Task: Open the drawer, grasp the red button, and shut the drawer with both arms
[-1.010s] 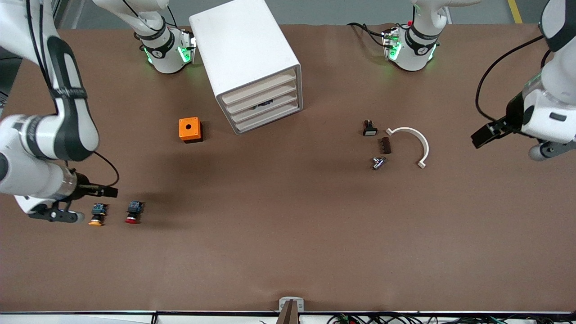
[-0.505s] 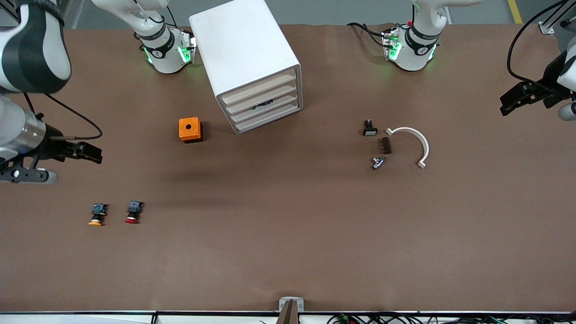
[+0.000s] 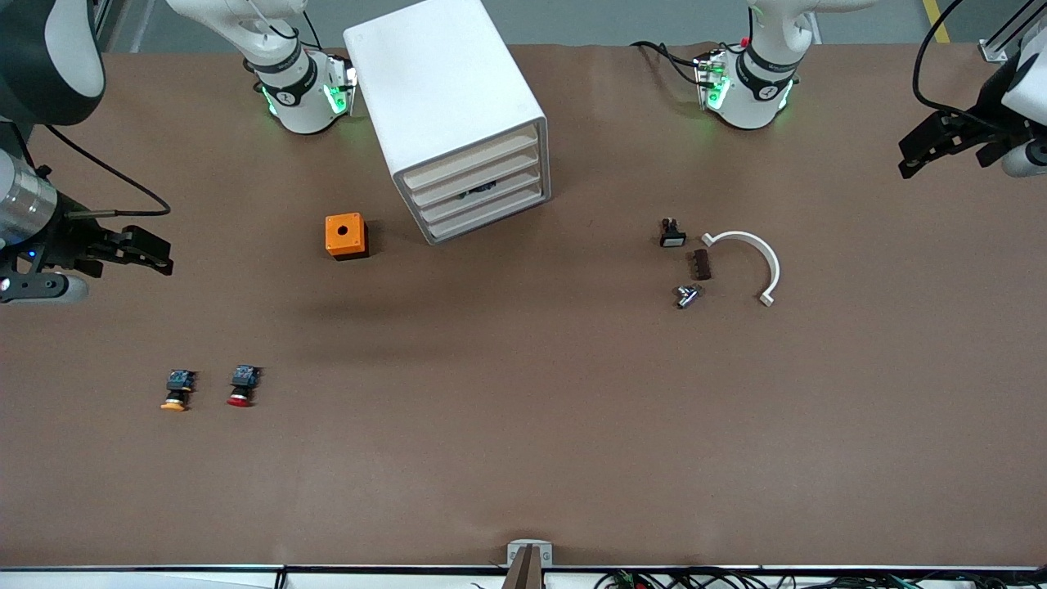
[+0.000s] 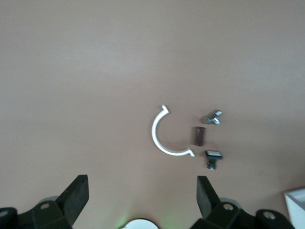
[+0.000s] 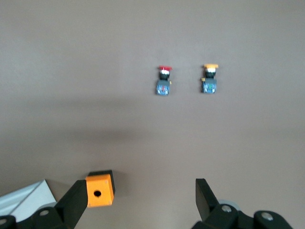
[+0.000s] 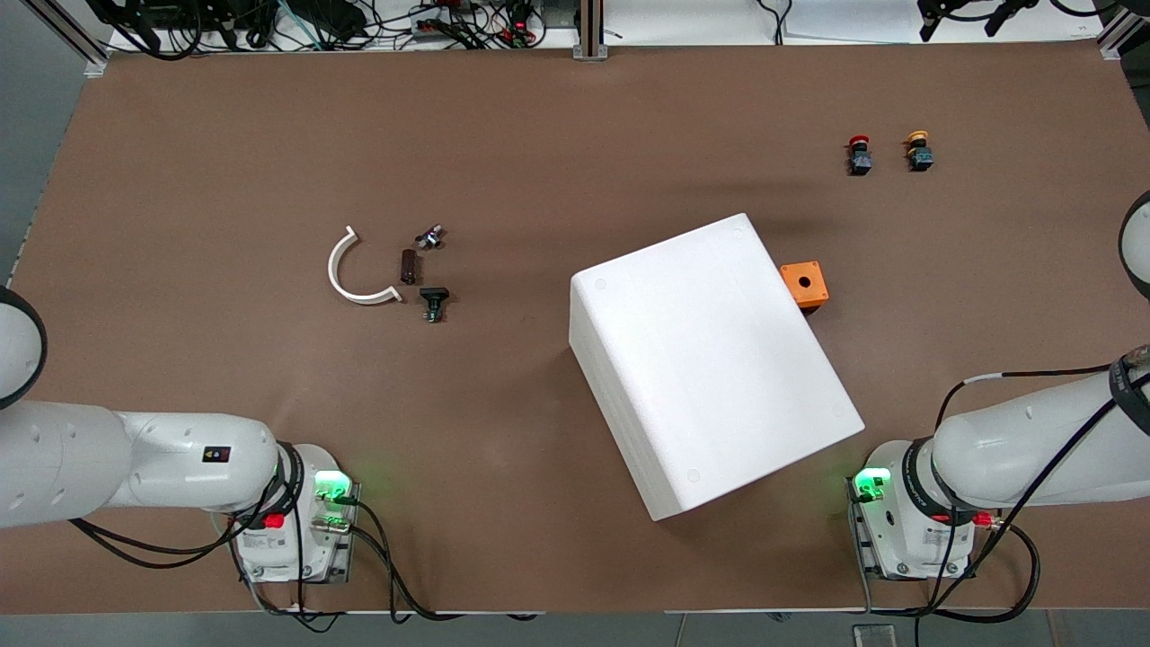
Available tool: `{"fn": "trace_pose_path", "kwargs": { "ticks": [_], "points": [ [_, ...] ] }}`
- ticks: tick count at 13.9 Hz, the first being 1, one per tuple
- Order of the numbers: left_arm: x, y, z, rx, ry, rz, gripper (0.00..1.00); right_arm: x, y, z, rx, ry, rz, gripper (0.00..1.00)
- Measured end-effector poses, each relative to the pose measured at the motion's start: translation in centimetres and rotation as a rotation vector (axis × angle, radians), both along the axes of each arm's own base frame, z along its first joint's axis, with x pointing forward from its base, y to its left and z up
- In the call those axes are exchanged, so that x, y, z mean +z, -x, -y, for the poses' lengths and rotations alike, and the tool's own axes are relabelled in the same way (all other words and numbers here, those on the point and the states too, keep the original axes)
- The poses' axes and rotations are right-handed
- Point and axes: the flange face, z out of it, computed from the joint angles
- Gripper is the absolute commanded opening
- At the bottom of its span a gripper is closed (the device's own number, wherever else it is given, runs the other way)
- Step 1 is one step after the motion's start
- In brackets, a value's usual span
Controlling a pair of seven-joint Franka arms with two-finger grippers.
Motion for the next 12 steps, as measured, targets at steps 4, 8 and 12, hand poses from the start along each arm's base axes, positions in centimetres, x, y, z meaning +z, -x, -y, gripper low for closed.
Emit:
{"fn": "trace_pose_path", "kwargs": {
  "ticks": [4,8,12],
  "points": [
    [-0.4,0.1,1.4,-0.025,0.007,-0.008,1.0,0.5,0.1,0.6,-0.007,0.0,-0.005,1.0],
    [-0.4,0.2,2.0,-0.036,0.005,-0.008,1.0,3.5,0.1,0.8,-0.01,-0.003,0.039,1.0],
    [-0.5,0.2,1.9,-0.034,0.005,-0.01,1.0,3.0,0.5,0.6,-0.01,-0.007,-0.013,1.0]
  ]
}}
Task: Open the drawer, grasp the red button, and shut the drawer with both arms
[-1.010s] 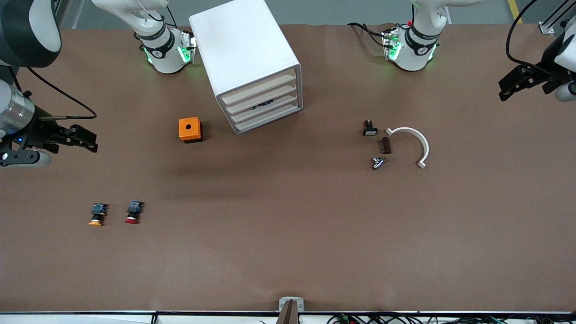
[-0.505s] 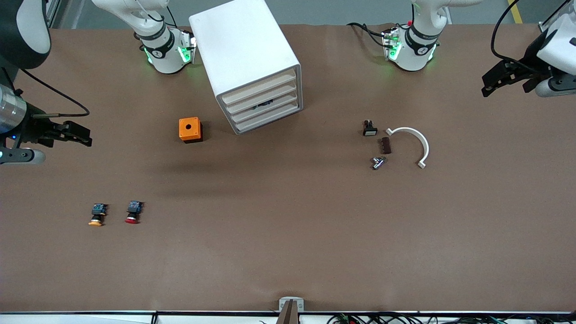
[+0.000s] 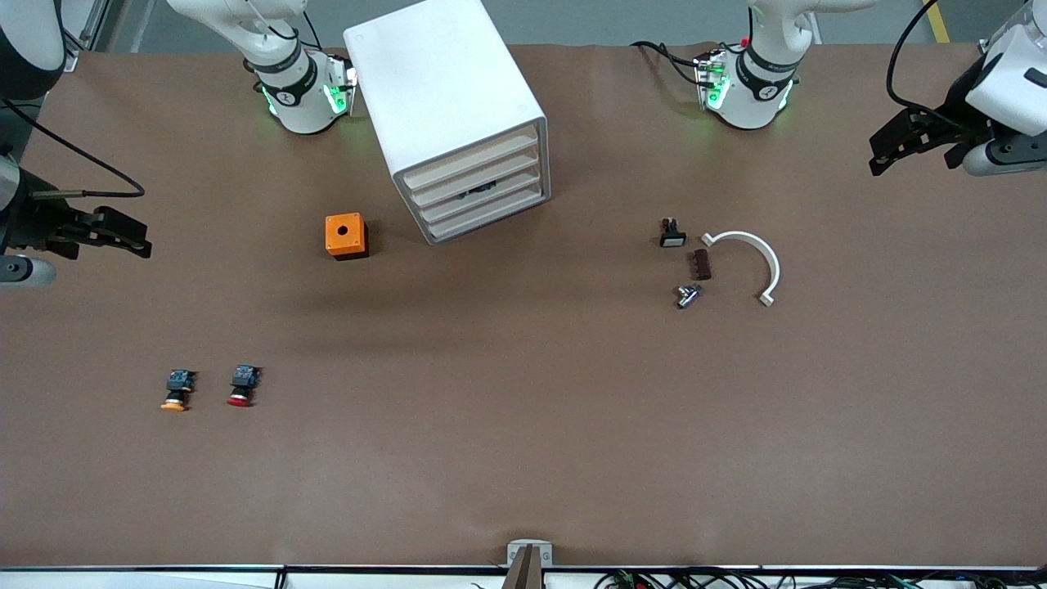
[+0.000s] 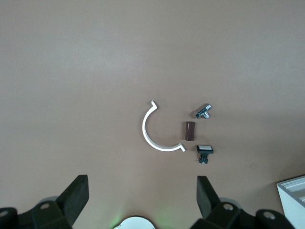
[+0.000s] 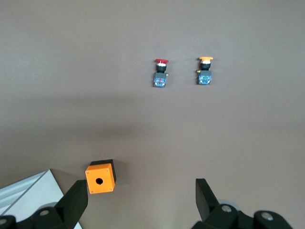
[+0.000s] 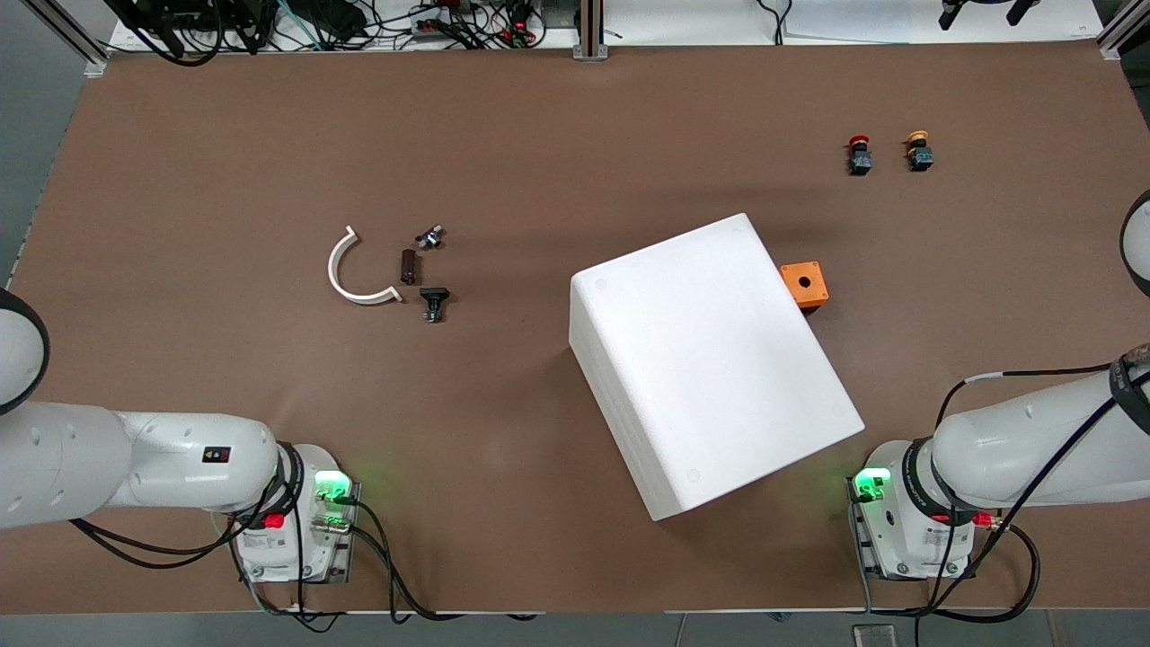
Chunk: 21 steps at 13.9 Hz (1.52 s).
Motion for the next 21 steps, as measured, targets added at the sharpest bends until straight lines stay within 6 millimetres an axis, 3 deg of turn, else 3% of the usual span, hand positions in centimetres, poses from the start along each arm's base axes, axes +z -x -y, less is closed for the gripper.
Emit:
{"fn": "trace_pose_path", "kwargs": {
  "ticks": [4,8,13,21],
  "points": [
    [-0.3,0.0,0.0,0.0,-0.001,-0.007,1.0,0.8,0.0,-0.1,0.008,-0.001,0.013,1.0],
    [-0.9,0.3,0.0,-0.001,-0.001,0.002,1.0,1.8,0.2,-1.5,0.035,-0.003,0.031,1.0],
    [-0.8,0.1,0.0,-0.001,0.001,0.018,1.0,1.8,1.3,-0.7,0.018,-0.006,-0.041,1.0],
    [-0.3,-2.2,-0.3,0.003,-0.012,0.039,1.0,2.5,3.4,0.9,-0.016,-0.036,-0.013,1.0]
  ]
}}
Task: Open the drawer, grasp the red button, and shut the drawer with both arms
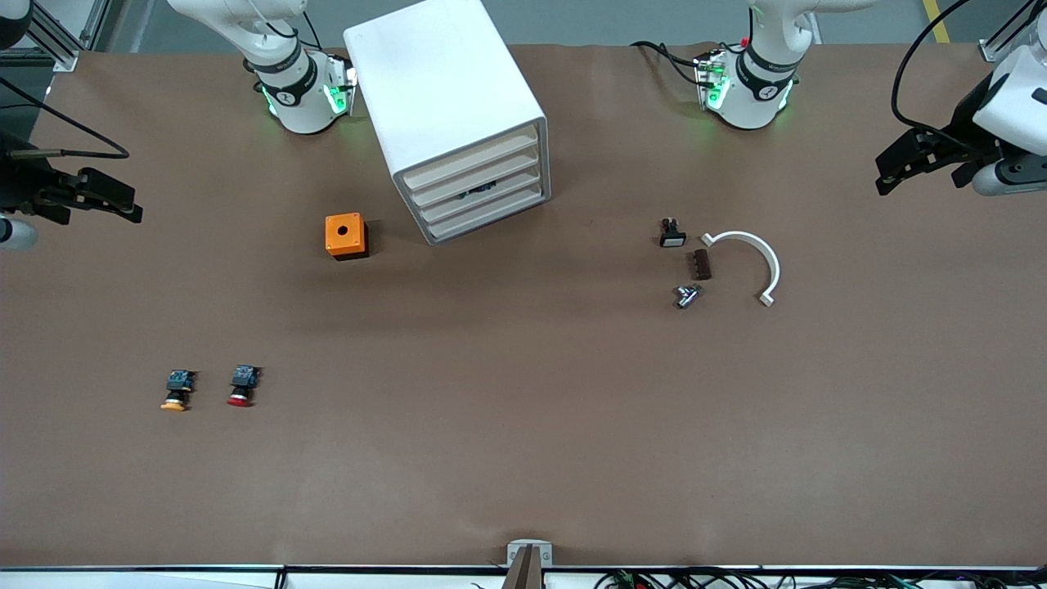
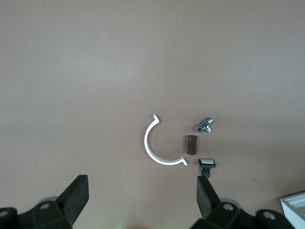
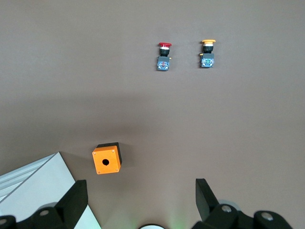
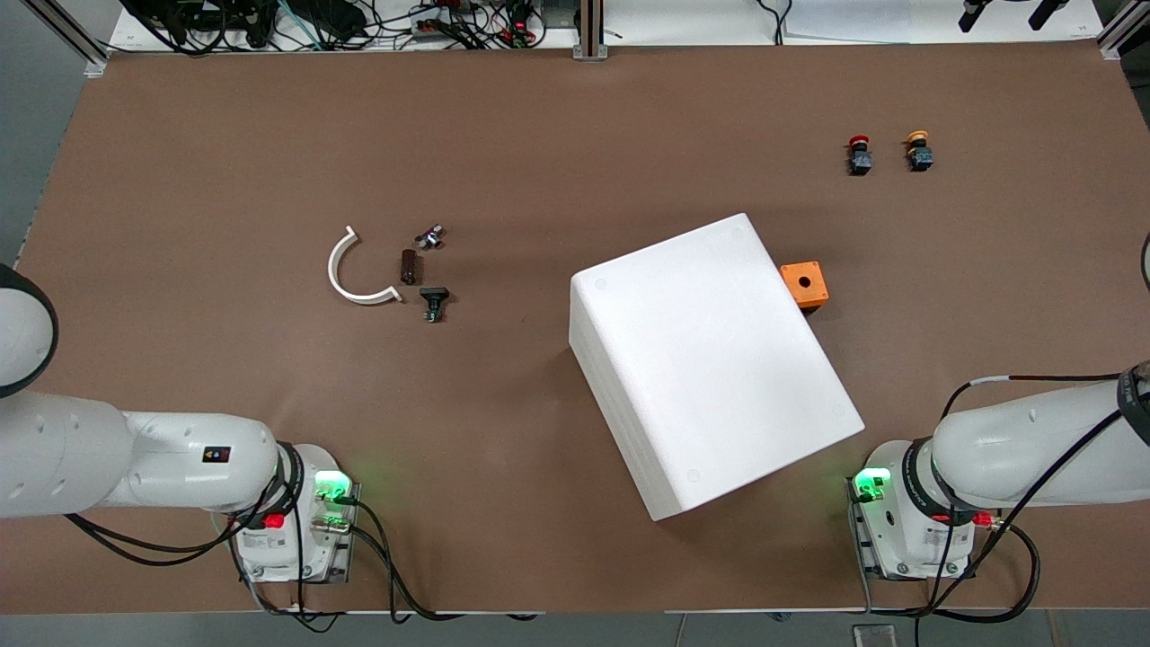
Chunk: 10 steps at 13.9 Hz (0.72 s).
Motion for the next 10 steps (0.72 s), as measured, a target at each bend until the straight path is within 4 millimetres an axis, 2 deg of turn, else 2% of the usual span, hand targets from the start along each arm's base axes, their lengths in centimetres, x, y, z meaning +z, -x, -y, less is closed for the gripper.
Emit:
{"fn": "trace_pose_path", "kwargs": {
  "ticks": [3,7,10],
  "points": [
    [0.0,0.0,0.0,0.0,0.0,0.0,1.0,-0.1,1.1,-0.5,-0.003,-0.002,0.027,1.0],
    [0.0,0.0,0.0,0.0,0.0,0.0,1.0,0.3,1.3,-2.7,0.033,-0.003,0.058,1.0],
    [0.0,0.0,0.1,-0.002,-0.001,-0.002,1.0,0.2,1.3,-2.4,0.026,-0.003,0.058,1.0]
  ]
}}
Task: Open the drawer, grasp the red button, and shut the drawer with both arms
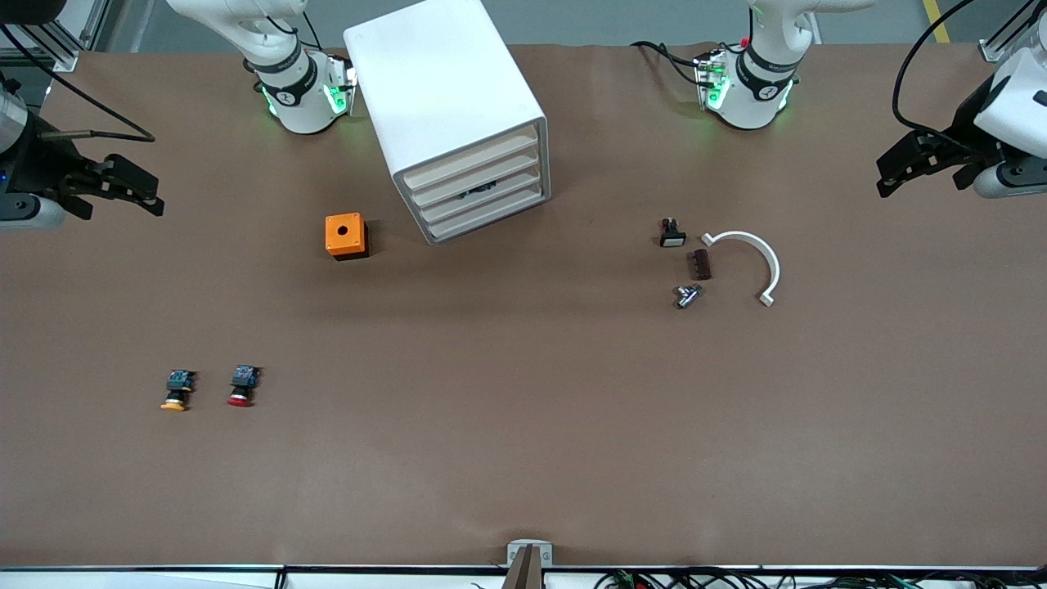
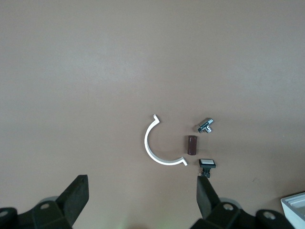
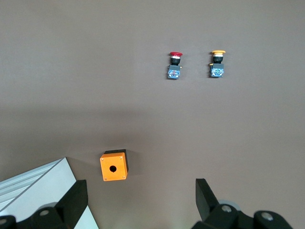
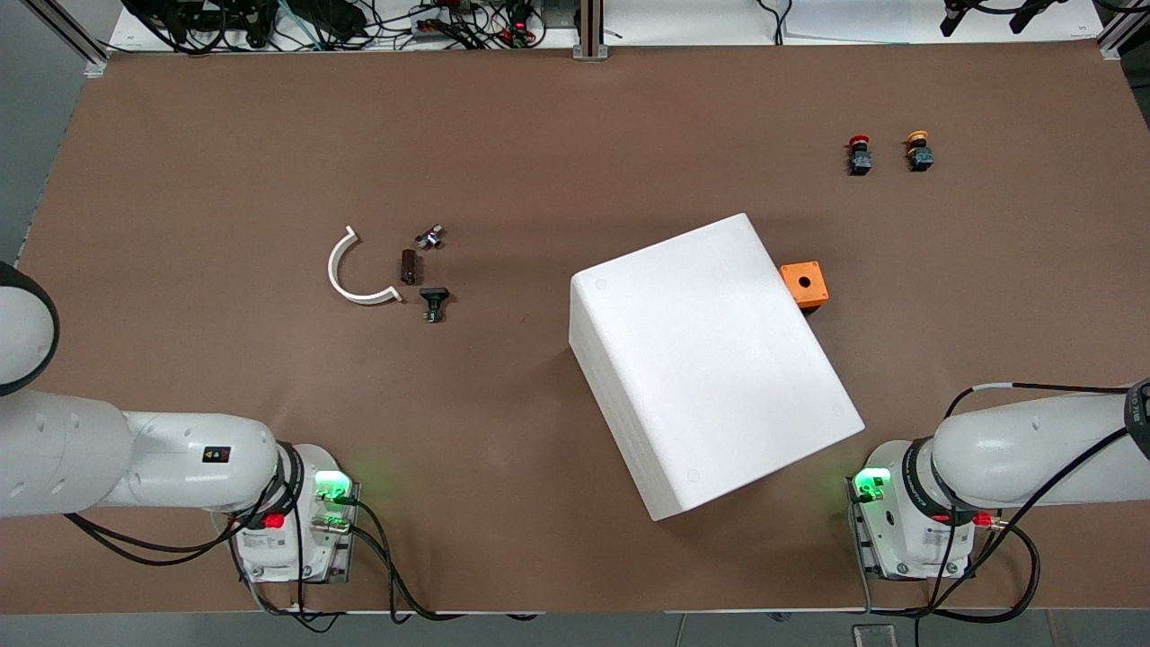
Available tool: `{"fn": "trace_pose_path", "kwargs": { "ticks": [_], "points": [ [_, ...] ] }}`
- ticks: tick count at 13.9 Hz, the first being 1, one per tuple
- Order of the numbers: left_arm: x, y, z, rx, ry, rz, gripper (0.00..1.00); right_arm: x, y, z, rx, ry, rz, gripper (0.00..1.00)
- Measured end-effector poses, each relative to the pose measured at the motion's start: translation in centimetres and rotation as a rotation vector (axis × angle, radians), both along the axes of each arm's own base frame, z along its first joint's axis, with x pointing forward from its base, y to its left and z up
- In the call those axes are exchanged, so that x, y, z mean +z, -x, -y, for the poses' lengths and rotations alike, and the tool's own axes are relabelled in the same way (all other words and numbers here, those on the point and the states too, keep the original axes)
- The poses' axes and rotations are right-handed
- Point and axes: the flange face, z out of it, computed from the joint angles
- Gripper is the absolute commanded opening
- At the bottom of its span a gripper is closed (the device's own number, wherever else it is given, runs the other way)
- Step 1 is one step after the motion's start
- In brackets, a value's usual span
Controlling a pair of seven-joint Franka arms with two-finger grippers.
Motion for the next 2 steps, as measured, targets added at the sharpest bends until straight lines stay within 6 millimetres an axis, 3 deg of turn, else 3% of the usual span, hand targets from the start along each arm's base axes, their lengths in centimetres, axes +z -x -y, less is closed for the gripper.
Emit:
{"fn": "trace_pose_path", "kwargs": {
  "ticks": [2],
  "points": [
    [-0.04,0.06,0.19,-0.003,-0.001,-0.004,1.0,-0.01,-0.01,0.19,-0.003,0.0,0.0,1.0]
  ]
}}
